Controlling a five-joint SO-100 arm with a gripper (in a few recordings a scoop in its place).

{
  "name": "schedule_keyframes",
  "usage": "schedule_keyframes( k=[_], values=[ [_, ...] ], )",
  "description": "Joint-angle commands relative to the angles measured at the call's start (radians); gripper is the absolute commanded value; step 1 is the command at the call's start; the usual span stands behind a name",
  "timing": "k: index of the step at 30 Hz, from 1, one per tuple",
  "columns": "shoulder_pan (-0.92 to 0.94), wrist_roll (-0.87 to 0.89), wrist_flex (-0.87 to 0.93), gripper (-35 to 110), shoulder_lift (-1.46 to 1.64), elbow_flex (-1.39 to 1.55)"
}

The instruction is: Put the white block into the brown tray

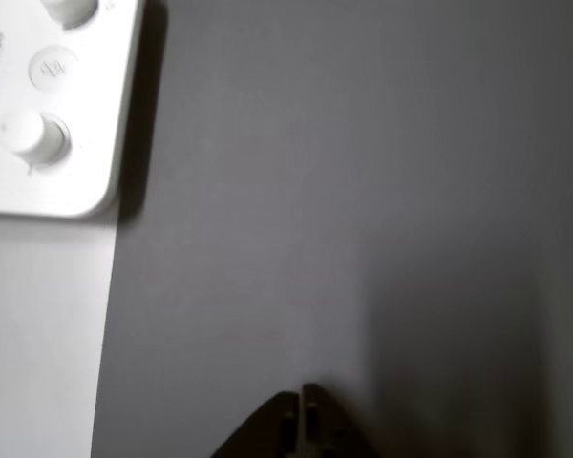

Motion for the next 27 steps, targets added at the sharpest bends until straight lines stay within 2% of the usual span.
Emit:
schedule_keyframes(
  k=[1, 8, 16, 27],
  values=[
    [0.006, 0.012, 0.046, 0, 0.005, -0.005],
    [0.008, 0.018, 0.219, 0, 0.005, -0.003],
    [0.017, -0.061, 0.221, 0, 0.005, -0.003],
    [0.015, -0.026, 0.221, 0, 0.005, -0.003]
  ],
)
